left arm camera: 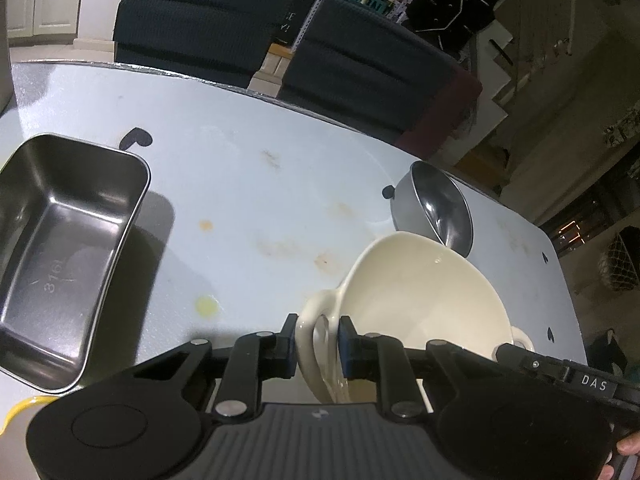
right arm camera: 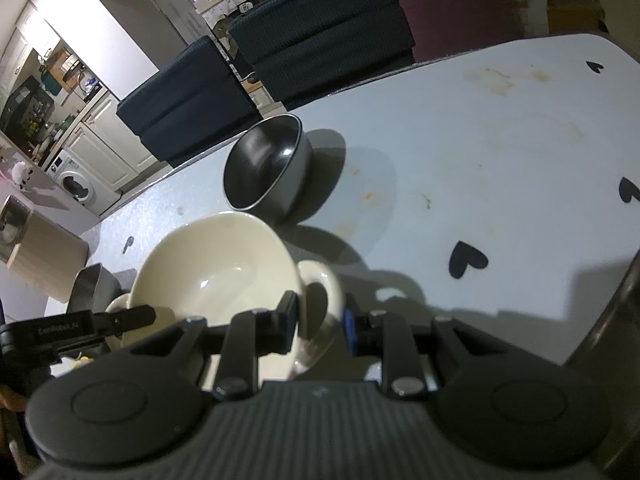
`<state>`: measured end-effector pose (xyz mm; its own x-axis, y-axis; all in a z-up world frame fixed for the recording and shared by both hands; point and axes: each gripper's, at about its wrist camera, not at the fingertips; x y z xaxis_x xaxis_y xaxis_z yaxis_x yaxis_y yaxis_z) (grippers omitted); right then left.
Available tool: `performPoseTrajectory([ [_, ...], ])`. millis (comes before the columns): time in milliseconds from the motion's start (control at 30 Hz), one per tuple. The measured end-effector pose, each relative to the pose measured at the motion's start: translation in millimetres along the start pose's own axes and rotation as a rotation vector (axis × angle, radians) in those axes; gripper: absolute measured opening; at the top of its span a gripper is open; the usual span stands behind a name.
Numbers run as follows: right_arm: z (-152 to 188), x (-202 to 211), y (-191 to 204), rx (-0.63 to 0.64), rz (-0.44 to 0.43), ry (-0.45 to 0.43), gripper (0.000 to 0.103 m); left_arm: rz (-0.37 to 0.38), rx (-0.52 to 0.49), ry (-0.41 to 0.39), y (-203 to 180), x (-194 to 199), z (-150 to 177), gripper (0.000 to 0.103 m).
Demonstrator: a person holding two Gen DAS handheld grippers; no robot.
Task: Organize plates and bowls
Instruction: 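Lift the cream bowl with both grippers toward the floral bowl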
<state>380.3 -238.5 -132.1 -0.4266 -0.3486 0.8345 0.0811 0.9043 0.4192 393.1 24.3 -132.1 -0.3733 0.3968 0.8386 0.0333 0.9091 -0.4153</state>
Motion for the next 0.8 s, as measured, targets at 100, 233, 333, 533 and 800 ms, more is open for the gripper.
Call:
performPoseTrajectory([
  [100, 0.0, 0.0, 0.4, -0.002, 0.004, -0.002, 0.028, -0.011, -0.014, -0.005, -2.6, 0.3, 0.7, 0.022],
  [233, 1.1, -0.4, 4.3, 0.016, 0.024, -0.011, 0.028, -0.023, -0.037, -0.019, -4.6, 0.5, 2.6, 0.022],
  [333, 1.7, -0.5, 4.5, 0.018, 0.026, -0.016, 0.028, -0.029, -0.036, -0.022, -4.7, 0.9, 3.6, 0.022],
  [533, 3.9, 0.5, 8.7, 0.043, 0.041, -0.023, 0.028, -0.042, -0.043, -0.03, -6.0, 4.5, 6.8, 0.022],
  [800, 6.3, 12.2, 11.4, 0.05, 0.037, -0.047, 0.028, -0.044, -0.058, -0.062, -15.1, 22.0, 13.4, 0.022],
])
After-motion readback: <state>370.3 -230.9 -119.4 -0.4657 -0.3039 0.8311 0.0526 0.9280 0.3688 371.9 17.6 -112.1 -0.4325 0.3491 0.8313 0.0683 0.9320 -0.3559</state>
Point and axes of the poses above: each gripper's, at about its wrist camera, not at the fingertips, and x roughly against the way its jaws point, y to its left, z to its underside, and after that the axes turned 9 degrees about y, right-handed
